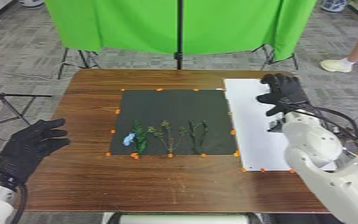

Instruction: Arrange flowers

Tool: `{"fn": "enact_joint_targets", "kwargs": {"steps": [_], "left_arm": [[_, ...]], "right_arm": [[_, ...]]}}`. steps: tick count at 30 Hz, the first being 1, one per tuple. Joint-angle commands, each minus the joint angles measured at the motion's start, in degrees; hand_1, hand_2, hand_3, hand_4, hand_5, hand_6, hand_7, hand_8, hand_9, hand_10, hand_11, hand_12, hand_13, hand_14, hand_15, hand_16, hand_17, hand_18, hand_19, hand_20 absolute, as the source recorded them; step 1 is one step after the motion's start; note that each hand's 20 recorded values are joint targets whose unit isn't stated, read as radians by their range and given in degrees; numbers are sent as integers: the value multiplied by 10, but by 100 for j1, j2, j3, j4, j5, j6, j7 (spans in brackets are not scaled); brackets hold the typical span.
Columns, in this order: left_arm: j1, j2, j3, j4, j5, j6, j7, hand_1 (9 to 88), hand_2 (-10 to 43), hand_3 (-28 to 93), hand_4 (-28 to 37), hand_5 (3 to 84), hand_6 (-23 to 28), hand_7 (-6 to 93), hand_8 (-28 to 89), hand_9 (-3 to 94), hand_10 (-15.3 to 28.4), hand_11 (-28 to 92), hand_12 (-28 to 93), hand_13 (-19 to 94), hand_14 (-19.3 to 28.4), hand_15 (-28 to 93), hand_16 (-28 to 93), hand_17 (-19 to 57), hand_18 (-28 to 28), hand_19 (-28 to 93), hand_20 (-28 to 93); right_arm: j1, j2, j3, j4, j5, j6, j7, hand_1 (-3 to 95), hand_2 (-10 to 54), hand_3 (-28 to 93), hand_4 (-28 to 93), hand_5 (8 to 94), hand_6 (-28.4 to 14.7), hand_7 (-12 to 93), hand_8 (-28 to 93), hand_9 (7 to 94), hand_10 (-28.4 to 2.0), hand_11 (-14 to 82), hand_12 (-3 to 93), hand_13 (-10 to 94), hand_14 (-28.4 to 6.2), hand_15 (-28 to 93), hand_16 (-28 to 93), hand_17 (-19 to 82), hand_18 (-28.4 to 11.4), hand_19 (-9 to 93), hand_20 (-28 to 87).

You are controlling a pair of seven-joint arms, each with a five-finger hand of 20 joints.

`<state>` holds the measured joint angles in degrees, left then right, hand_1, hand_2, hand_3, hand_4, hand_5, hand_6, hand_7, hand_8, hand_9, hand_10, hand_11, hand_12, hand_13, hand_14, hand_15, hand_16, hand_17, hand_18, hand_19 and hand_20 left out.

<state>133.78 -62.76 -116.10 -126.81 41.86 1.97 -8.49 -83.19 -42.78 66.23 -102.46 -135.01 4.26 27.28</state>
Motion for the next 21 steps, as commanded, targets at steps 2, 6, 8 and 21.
{"fn": "enact_joint_targets", "kwargs": {"steps": [2, 6, 8, 21], "left_arm": [[118, -53, 10, -1, -5, 20, -21, 292, 78, 727, -283, 446, 73, 311, -137, 414, 173, 463, 192, 357, 209, 695, -61, -28, 246, 666, -13], [149, -45, 1, -9, -11, 17, 5, 292, 78, 727, -283, 446, 72, 311, -137, 415, 172, 462, 192, 357, 209, 696, -61, -28, 246, 666, -13], [140, -33, 14, -2, -16, 15, 2, 291, 78, 727, -283, 446, 72, 312, -137, 414, 172, 463, 192, 357, 209, 696, -61, -28, 246, 666, -13], [140, -30, 17, -17, -18, 32, -12, 291, 78, 727, -283, 446, 73, 313, -137, 414, 173, 463, 192, 357, 207, 695, -61, -28, 246, 665, -12]], "right_arm": [[-731, 587, 397, 152, -251, -145, 236, 280, -95, 911, -282, 420, -51, 381, -208, 414, -123, 412, 220, 417, -85, 556, 135, 197, -166, 682, 307], [-714, 586, 377, 256, -206, -302, 220, 282, -95, 910, -282, 425, -49, 381, -214, 420, -124, 415, 216, 429, -82, 560, 142, 199, -165, 687, 307], [-681, 579, 338, 312, -190, -291, 210, 282, -95, 909, -283, 425, -49, 380, -215, 420, -124, 416, 215, 430, -82, 560, 143, 199, -166, 687, 308], [-305, 479, -277, 882, -296, 532, 67, 397, -91, 856, -282, 502, -17, 458, -173, 605, -83, 387, 329, 628, -47, 560, 259, 272, -155, 739, 329]]}}
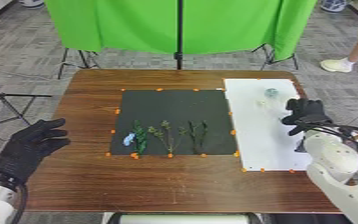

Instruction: Arrange flowers

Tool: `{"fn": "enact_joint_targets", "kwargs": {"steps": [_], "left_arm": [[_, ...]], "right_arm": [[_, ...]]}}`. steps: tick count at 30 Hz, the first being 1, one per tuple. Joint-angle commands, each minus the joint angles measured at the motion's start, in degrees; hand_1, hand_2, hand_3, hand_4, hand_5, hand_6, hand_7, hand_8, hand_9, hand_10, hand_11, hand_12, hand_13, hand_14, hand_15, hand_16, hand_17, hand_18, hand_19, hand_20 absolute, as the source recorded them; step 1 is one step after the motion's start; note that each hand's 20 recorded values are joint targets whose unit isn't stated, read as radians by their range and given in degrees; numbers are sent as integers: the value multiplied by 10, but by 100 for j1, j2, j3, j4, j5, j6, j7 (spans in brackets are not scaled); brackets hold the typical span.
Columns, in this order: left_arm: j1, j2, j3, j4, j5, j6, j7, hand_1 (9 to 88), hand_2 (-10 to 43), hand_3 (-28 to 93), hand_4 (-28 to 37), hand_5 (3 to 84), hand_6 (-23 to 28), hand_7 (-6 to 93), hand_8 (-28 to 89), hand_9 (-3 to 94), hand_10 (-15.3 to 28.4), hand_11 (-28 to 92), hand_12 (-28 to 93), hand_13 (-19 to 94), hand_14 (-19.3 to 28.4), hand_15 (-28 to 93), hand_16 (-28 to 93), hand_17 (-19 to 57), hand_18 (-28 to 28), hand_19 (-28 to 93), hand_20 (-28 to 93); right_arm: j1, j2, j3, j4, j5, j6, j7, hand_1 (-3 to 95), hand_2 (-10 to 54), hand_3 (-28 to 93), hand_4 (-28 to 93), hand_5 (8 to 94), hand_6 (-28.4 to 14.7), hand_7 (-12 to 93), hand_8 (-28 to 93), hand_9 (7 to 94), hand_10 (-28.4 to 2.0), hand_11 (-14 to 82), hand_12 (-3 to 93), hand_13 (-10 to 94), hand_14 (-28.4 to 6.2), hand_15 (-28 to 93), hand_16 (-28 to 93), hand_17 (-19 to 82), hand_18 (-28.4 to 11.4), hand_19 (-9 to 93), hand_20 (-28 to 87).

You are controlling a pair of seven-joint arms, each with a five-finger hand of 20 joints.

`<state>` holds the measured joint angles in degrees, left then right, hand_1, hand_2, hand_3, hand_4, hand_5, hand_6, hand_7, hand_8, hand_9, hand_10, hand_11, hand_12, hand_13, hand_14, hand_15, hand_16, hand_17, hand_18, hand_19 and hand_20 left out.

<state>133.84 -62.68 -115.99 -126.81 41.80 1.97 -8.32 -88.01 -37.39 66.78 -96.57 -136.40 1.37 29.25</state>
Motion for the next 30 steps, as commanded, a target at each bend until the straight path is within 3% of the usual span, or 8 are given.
{"fn": "enact_joint_targets", "kwargs": {"steps": [1, 2, 4, 8, 17, 25, 30], "left_arm": [[149, -40, -2, -24, -11, 32, -25, 291, 78, 727, -283, 446, 73, 312, -137, 414, 173, 463, 192, 357, 208, 695, -61, -28, 246, 665, -13], [154, -42, -7, -30, -8, 44, -21, 291, 78, 727, -283, 446, 72, 312, -137, 414, 173, 463, 192, 357, 207, 695, -61, -28, 246, 666, -13], [144, -43, -9, -29, -9, 51, -15, 291, 78, 727, -283, 446, 73, 311, -137, 414, 173, 463, 191, 357, 208, 695, -60, -28, 246, 666, -13], [153, -47, -18, -36, -5, 66, -13, 292, 79, 726, -283, 446, 73, 312, -137, 415, 173, 463, 191, 358, 208, 694, -61, -28, 246, 665, -13], [113, -77, 84, -21, 6, 60, -54, 292, 79, 727, -283, 446, 72, 312, -137, 415, 173, 463, 192, 357, 208, 695, -61, -28, 246, 665, -13], [67, -75, 192, 12, 12, 100, -54, 292, 80, 725, -283, 445, 72, 313, -137, 415, 173, 462, 192, 358, 207, 695, -61, -28, 246, 665, -13], [-37, 15, 275, 38, 17, 109, -6, 291, 79, 726, -283, 445, 72, 313, -138, 414, 173, 463, 192, 358, 208, 696, -61, -28, 246, 665, -13]], "right_arm": [[188, -60, -360, 286, -182, 860, -212, 438, -80, 832, -282, 545, -9, 499, -140, 698, -67, 330, 395, 685, -38, 540, 299, 293, -155, 747, 336], [197, -88, -356, 259, -220, 826, -273, 479, -72, 814, -282, 614, 0, 515, -117, 785, -49, 286, 443, 743, -36, 538, 312, 315, -157, 759, 345], [217, -121, -382, 204, -197, 1043, -388, 502, -76, 812, -282, 664, 8, 517, -112, 844, -36, 260, 470, 786, -32, 537, 314, 329, -158, 768, 353], [534, -285, -571, -5, -153, 1320, -561, 498, -93, 840, -283, 698, 6, 501, -125, 877, -30, 243, 476, 811, -26, 526, 332, 343, -160, 774, 364], [2603, -1399, -2261, 0, -4, 2018, -1369, 496, -95, 847, -283, 706, 2, 497, -122, 883, -29, 239, 480, 816, -26, 528, 340, 347, -158, 777, 367], [3430, -2925, -3232, 884, -125, 1562, -2022, 496, -95, 848, -283, 706, 2, 498, -120, 885, -28, 234, 486, 816, -24, 528, 345, 348, -158, 779, 370], [3706, -3475, -3725, 1472, -453, 1310, -2113, 494, -95, 848, -283, 705, 2, 499, -120, 884, -28, 232, 489, 816, -25, 527, 348, 348, -157, 778, 371]]}}
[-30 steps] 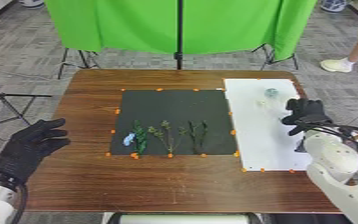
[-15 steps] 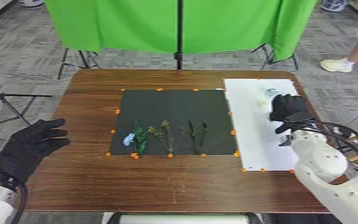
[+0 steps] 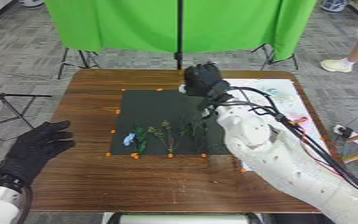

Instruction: Arrange flowers

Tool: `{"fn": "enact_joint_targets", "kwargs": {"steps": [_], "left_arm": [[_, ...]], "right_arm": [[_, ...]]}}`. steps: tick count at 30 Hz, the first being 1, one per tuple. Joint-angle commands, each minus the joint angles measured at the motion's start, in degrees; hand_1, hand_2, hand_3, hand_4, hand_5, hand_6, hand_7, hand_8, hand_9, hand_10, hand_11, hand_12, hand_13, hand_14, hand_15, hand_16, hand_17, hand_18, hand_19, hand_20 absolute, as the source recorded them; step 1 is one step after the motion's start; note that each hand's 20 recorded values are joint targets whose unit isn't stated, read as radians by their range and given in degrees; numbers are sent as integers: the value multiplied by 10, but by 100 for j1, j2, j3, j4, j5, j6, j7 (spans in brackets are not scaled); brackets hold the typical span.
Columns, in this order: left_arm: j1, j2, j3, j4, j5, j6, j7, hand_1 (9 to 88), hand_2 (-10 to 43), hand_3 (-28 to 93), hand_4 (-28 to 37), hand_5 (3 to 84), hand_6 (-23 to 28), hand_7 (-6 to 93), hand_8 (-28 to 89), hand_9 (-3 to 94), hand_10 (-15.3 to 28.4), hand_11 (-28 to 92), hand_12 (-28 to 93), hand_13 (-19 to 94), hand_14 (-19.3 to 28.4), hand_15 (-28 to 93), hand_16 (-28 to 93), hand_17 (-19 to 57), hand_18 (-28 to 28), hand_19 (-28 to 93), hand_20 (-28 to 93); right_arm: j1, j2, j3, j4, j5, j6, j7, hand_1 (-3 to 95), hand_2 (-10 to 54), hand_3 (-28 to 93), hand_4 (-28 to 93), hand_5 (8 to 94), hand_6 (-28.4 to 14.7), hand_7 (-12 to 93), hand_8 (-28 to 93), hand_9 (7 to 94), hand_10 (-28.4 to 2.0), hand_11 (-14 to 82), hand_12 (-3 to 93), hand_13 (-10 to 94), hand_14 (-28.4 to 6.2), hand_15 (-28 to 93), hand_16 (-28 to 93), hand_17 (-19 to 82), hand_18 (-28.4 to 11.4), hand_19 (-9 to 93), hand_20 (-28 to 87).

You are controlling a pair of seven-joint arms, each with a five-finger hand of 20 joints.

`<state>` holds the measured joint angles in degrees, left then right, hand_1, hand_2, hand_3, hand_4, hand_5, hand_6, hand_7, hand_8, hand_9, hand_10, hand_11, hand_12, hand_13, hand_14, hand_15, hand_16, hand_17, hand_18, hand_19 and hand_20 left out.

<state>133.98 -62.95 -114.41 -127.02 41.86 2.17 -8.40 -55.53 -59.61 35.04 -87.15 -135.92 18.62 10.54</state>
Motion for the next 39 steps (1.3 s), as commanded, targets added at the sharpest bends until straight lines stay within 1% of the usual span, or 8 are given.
{"fn": "enact_joint_targets", "kwargs": {"steps": [1, 8, 10, 19, 26, 30, 31, 39], "left_arm": [[-60, 58, 131, 58, 13, 85, 31, 291, 79, 727, -283, 445, 72, 313, -138, 414, 173, 463, 191, 358, 209, 696, -61, -28, 246, 665, -13], [-72, 178, 195, 41, 7, 122, 138, 291, 78, 727, -283, 445, 72, 312, -137, 414, 174, 463, 192, 357, 208, 696, -61, -28, 246, 666, -12], [-144, 244, 232, 72, 3, 113, 131, 291, 78, 727, -283, 446, 73, 312, -137, 414, 174, 463, 192, 357, 208, 696, -61, -29, 246, 665, -12], [-323, 396, 384, 131, 0, 33, 125, 291, 78, 727, -283, 446, 72, 312, -137, 415, 174, 462, 192, 357, 209, 695, -61, -28, 246, 665, -12], [-341, 443, 419, 153, -21, 73, 159, 291, 78, 726, -283, 445, 72, 312, -137, 414, 173, 463, 192, 356, 208, 695, -61, -28, 246, 665, -12], [-439, 441, 457, 184, -11, -17, 84, 291, 78, 727, -283, 446, 73, 311, -137, 414, 173, 463, 192, 357, 209, 696, -61, -28, 245, 665, -12], [-462, 449, 486, 189, -11, -3, 114, 291, 78, 727, -283, 446, 72, 311, -137, 414, 173, 463, 192, 357, 208, 696, -61, -29, 246, 665, -12], [-661, 487, 589, 262, 0, -101, 3, 291, 78, 727, -283, 446, 73, 312, -137, 414, 173, 463, 192, 356, 207, 696, -61, -28, 245, 665, -12]], "right_arm": [[517, -1346, -643, 654, -576, -468, -285, 494, -95, 848, -283, 705, 2, 499, -120, 885, -28, 231, 488, 816, -24, 527, 347, 348, -157, 777, 371], [722, -1820, -1066, 1234, -1010, -765, -324, 493, -95, 847, -283, 702, 4, 504, -123, 882, -28, 233, 489, 813, -24, 527, 349, 347, -156, 776, 371], [809, -1941, -1183, 1418, -1094, -763, -251, 493, -95, 848, -283, 701, 6, 506, -124, 882, -27, 232, 489, 813, -23, 527, 349, 347, -155, 776, 371], [942, -2343, -1271, 2200, -1525, -318, 212, 491, -95, 849, -283, 699, 8, 510, -126, 883, -26, 232, 487, 813, -23, 526, 350, 345, -156, 775, 372], [913, -2295, -1378, 2203, -1631, -383, 399, 490, -95, 847, -283, 697, 10, 514, -128, 882, -26, 232, 489, 812, -24, 529, 352, 344, -156, 775, 373], [679, -2428, -1083, 2327, -1919, -521, 197, 489, -95, 847, -283, 695, 11, 514, -127, 882, -27, 229, 487, 811, -23, 530, 352, 342, -157, 775, 374], [664, -2440, -1086, 2340, -1954, -496, 189, 489, -95, 847, -283, 695, 11, 513, -127, 881, -26, 228, 486, 811, -23, 531, 352, 342, -158, 775, 374], [637, -2292, -1470, 2068, -1829, -674, 598, 487, -95, 848, -283, 693, 14, 511, -127, 882, -25, 223, 489, 808, -23, 533, 353, 337, -157, 775, 374]]}}
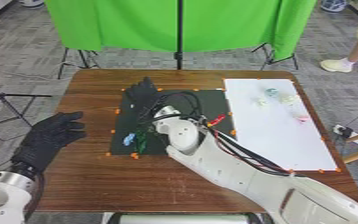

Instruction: Arrange flowers

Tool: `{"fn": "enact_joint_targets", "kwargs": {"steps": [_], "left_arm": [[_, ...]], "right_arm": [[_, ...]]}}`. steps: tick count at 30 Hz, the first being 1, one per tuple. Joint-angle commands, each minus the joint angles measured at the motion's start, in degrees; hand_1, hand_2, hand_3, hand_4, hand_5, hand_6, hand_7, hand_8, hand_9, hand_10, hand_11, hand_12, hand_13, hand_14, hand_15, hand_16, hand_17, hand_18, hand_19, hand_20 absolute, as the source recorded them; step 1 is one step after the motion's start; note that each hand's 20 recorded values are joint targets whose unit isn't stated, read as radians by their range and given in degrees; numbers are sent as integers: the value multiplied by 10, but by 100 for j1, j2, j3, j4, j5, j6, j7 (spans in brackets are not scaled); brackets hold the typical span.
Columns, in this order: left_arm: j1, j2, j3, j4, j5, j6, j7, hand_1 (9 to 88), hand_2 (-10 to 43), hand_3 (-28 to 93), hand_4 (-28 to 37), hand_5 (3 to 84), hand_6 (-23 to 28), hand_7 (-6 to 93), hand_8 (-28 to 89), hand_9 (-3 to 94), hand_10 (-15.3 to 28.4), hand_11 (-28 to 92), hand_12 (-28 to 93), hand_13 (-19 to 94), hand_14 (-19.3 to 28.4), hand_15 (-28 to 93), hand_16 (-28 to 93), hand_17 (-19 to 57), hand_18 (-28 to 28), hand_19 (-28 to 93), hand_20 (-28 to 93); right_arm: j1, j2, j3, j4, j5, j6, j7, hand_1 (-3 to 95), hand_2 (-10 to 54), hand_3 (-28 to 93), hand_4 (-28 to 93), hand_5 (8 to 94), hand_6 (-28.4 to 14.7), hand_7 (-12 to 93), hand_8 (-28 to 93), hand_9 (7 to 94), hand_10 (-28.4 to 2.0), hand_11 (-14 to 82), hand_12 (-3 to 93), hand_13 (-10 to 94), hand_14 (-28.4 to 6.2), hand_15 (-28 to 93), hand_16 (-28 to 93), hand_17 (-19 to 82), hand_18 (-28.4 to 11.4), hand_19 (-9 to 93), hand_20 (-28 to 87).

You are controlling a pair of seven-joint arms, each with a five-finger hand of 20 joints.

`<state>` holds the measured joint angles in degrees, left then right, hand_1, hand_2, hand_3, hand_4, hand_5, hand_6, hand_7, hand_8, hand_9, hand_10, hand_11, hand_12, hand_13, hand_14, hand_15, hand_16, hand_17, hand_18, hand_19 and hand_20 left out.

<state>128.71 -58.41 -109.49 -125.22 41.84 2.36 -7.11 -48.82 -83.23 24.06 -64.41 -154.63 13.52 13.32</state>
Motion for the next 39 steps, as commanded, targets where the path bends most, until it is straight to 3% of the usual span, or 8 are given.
{"fn": "enact_joint_targets", "kwargs": {"steps": [1, 4, 15, 27, 32, 39], "left_arm": [[-116, 29, 90, 78, 4, -127, -109, 291, 78, 727, -283, 446, 73, 312, -137, 413, 173, 463, 192, 356, 207, 696, -61, -28, 245, 665, -12], [-88, 29, 81, 71, 3, -77, -87, 291, 78, 727, -283, 446, 73, 312, -137, 414, 173, 463, 191, 357, 206, 695, -61, -28, 245, 665, -12], [-141, 45, 98, 92, 7, -137, -148, 292, 79, 726, -283, 446, 73, 311, -137, 413, 174, 464, 191, 358, 208, 696, -61, -28, 245, 665, -12], [-97, 4, 63, 85, 10, -115, -94, 291, 78, 727, -283, 445, 72, 314, -137, 413, 174, 464, 190, 357, 208, 696, -60, -28, 245, 666, -12], [39, -63, 0, 38, -6, -84, -15, 292, 78, 727, -283, 446, 72, 313, -138, 414, 173, 464, 191, 357, 206, 695, -61, -28, 245, 665, -12], [323, -325, -149, -39, -3, -46, 21, 291, 78, 727, -283, 446, 73, 312, -138, 414, 173, 464, 191, 358, 208, 696, -60, -28, 245, 666, -12]], "right_arm": [[-8, 90, -429, -220, 91, -162, 363, 486, -95, 848, -283, 692, 14, 512, -126, 882, -25, 223, 490, 808, -23, 534, 354, 336, -157, 775, 374], [16, 104, -478, -246, 193, -223, 496, 481, -95, 846, -283, 689, 15, 514, -122, 880, -25, 220, 491, 804, -24, 535, 354, 334, -157, 774, 374], [-25, -127, -67, 40, 29, -100, 417, 457, -95, 837, -283, 679, 13, 514, -109, 871, -29, 225, 484, 794, -28, 554, 322, 327, -160, 772, 377], [-19, -23, -29, -209, 301, -189, 303, 378, -95, 825, -283, 668, 4, 494, -103, 820, -53, 337, 392, 775, -37, 578, 300, 314, -167, 768, 386], [17, 176, 32, -632, 532, -244, 319, 351, -95, 836, -283, 671, 4, 468, -87, 802, -62, 382, 335, 771, -39, 581, 297, 310, -168, 767, 388], [-101, 1088, 725, -1598, 1282, -614, 152, 317, -70, 856, -283, 648, 1, 423, -87, 755, -82, 407, 295, 728, -50, 597, 290, 295, -170, 761, 386]]}}
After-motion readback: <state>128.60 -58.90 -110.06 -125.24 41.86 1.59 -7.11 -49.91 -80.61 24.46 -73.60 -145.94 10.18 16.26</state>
